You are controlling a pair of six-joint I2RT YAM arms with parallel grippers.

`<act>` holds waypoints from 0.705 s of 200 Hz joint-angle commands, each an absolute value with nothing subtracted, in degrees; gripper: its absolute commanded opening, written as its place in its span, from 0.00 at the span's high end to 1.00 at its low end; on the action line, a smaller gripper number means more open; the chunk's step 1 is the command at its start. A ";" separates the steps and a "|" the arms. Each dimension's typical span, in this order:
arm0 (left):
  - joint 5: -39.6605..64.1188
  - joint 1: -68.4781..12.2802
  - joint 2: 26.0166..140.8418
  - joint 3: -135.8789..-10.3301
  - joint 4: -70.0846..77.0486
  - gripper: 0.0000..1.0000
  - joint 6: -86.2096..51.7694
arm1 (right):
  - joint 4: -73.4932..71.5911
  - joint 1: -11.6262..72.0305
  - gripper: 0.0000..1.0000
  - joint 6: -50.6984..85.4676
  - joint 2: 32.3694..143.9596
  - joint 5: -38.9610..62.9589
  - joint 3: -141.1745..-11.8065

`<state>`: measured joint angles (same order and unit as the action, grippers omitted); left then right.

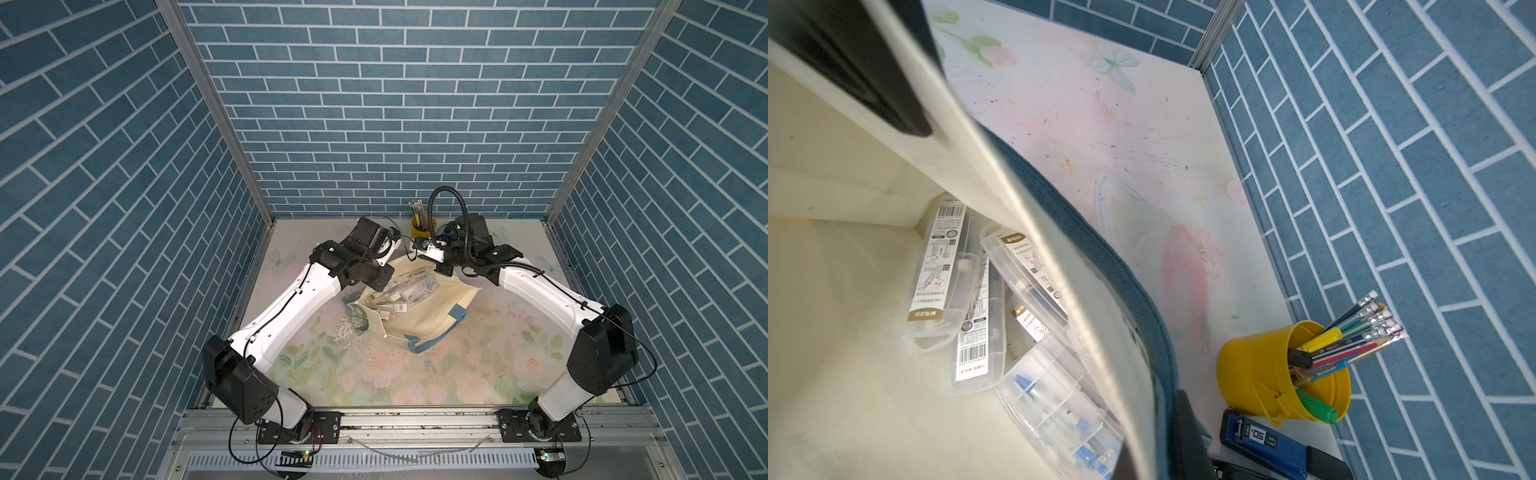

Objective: Take out the compass set from the canvas bag
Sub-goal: Adjust the canvas bag at the center of the board.

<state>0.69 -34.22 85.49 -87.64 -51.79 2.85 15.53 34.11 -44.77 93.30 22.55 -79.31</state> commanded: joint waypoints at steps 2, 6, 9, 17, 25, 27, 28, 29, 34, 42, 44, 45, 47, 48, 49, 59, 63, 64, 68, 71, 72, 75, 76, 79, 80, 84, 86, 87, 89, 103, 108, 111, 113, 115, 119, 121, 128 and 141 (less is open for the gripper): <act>-3.47 -33.95 84.99 -89.95 -49.41 1.00 2.91 | 13.33 33.16 1.00 -43.17 90.47 23.60 -78.05; -3.58 -33.93 84.97 -90.02 -48.90 1.00 2.91 | 13.36 33.19 1.00 -43.15 90.47 23.64 -78.05; -3.56 -33.93 84.99 -90.08 -48.52 1.00 2.97 | 13.36 33.14 1.00 -43.15 90.49 23.69 -78.05; -3.60 -33.86 84.99 -90.05 -47.56 1.00 3.19 | 13.36 33.06 1.00 -42.98 90.44 23.88 -78.00; -3.56 -33.70 84.98 -89.91 -46.50 1.00 3.61 | 13.33 33.08 1.00 -42.73 90.33 23.99 -77.96; -3.53 -33.63 84.99 -89.80 -46.32 1.00 3.85 | 13.31 33.08 1.00 -42.65 90.28 24.06 -77.89; -3.52 -33.64 84.99 -89.77 -46.19 1.00 3.90 | 13.29 33.06 1.00 -42.68 90.27 24.07 -77.88; -3.52 -33.61 84.99 -89.75 -46.08 1.00 3.93 | 13.32 33.05 1.00 -42.61 90.27 24.12 -77.88; -3.35 -33.51 84.86 -89.57 -45.54 1.00 4.30 | 13.31 33.05 1.00 -42.59 90.15 24.18 -77.70; -3.21 -33.42 84.83 -89.22 -44.67 1.00 5.19 | 13.27 33.05 1.00 -42.54 89.90 24.08 -77.34; -3.09 -33.34 84.80 -89.17 -44.52 1.00 5.60 | 13.27 33.00 0.99 -42.54 89.84 24.02 -77.28; -3.04 -33.37 84.76 -88.96 -44.37 1.00 5.60 | 13.27 33.03 0.98 -42.54 89.83 24.01 -77.22; -3.00 -33.35 84.69 -88.82 -44.07 1.00 5.91 | 13.23 32.98 0.96 -42.54 89.74 23.93 -77.14; -2.99 -33.33 84.67 -88.71 -43.92 1.00 6.07 | 13.25 32.97 0.95 -42.54 89.65 23.92 -77.11; -2.95 -33.36 84.65 -88.69 -43.85 1.00 6.16 | 13.26 32.96 0.94 -42.54 89.65 23.87 -77.05; -2.78 -33.37 84.31 -87.84 -42.59 1.00 7.12 | 13.34 32.88 0.85 -42.86 88.98 23.57 -76.75; -2.52 -33.31 84.16 -87.51 -42.18 1.00 7.51 | 13.52 32.81 0.80 -43.08 88.65 23.41 -76.77; -2.45 -33.31 84.16 -87.39 -42.10 1.00 7.61 | 13.57 32.79 0.79 -43.11 88.53 23.35 -76.80; -2.10 -33.23 84.02 -87.12 -41.60 1.00 7.84 | 13.95 32.71 0.75 -43.47 88.13 23.15 -76.88; -1.88 -33.07 83.95 -86.87 -41.33 1.00 7.95 | 14.39 32.70 0.72 -43.90 87.71 22.93 -76.99; -1.82 -33.06 83.90 -86.81 -41.23 1.00 7.97 | 14.53 32.70 0.72 -43.97 87.63 22.89 -77.08; -1.59 -32.97 83.78 -86.57 -40.91 1.00 7.99 | 15.02 32.64 0.70 -44.30 87.14 22.71 -77.34; -1.54 -32.92 83.77 -86.53 -40.85 1.00 8.04 | 15.11 32.62 0.69 -44.39 86.95 22.65 -77.43; -1.25 -32.84 83.68 -86.37 -40.61 1.00 8.08 | 15.69 32.61 0.67 -44.68 86.39 22.52 -77.70; -1.15 -32.77 83.68 -86.34 -40.52 1.00 8.08 | 15.84 32.61 0.67 -44.75 86.26 22.47 -77.78; -0.70 -32.68 83.55 -86.21 -40.26 1.00 8.18 | 16.63 32.65 0.64 -45.10 85.50 22.34 -78.17; -0.53 -32.63 83.46 -86.13 -40.19 1.00 8.18 | 16.75 32.63 0.63 -45.14 85.29 22.33 -78.28; -0.48 -32.62 83.44 -86.09 -40.13 1.00 8.13 | 16.95 32.57 0.63 -45.24 85.10 22.37 -78.38; -0.34 -32.57 83.42 -86.08 -39.94 1.00 8.23 | 17.27 32.60 0.62 -45.37 84.60 22.31 -78.57; 0.76 -32.39 82.91 -85.21 -38.56 1.00 9.02 | 18.96 32.61 0.57 -46.07 81.34 22.02 -78.95; 0.94 -32.35 82.67 -84.69 -37.81 1.00 9.27 | 19.31 32.67 0.56 -46.14 79.96 22.33 -78.65; 0.96 -32.40 82.56 -84.39 -37.50 1.00 9.38 | 19.41 32.74 0.55 -46.14 79.22 22.45 -78.33; 1.01 -32.36 82.54 -84.20 -37.21 1.00 9.42 | 19.42 32.77 0.55 -46.14 78.52 22.53 -78.14; 1.04 -32.37 82.40 -84.09 -37.08 1.00 9.54 | 19.42 32.89 0.55 -46.08 78.08 22.68 -77.76; 1.10 -32.40 82.27 -83.88 -36.71 1.00 9.64 | 19.36 33.22 0.55 -45.90 76.87 22.75 -76.95; 1.11 -32.40 82.27 -83.83 -36.60 1.00 9.60 | 19.32 33.44 0.55 -45.82 76.17 22.87 -76.50; 1.11 -32.34 82.18 -83.65 -36.32 1.00 9.62 | 18.74 34.26 0.55 -45.50 73.88 22.98 -74.39; 1.31 -32.29 82.26 -83.12 -35.94 1.00 9.67 | 16.04 36.60 0.55 -44.46 69.75 21.91 -69.58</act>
<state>2.68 -33.19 84.29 -84.27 -38.89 8.73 19.00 34.09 -43.72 78.65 22.04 -75.46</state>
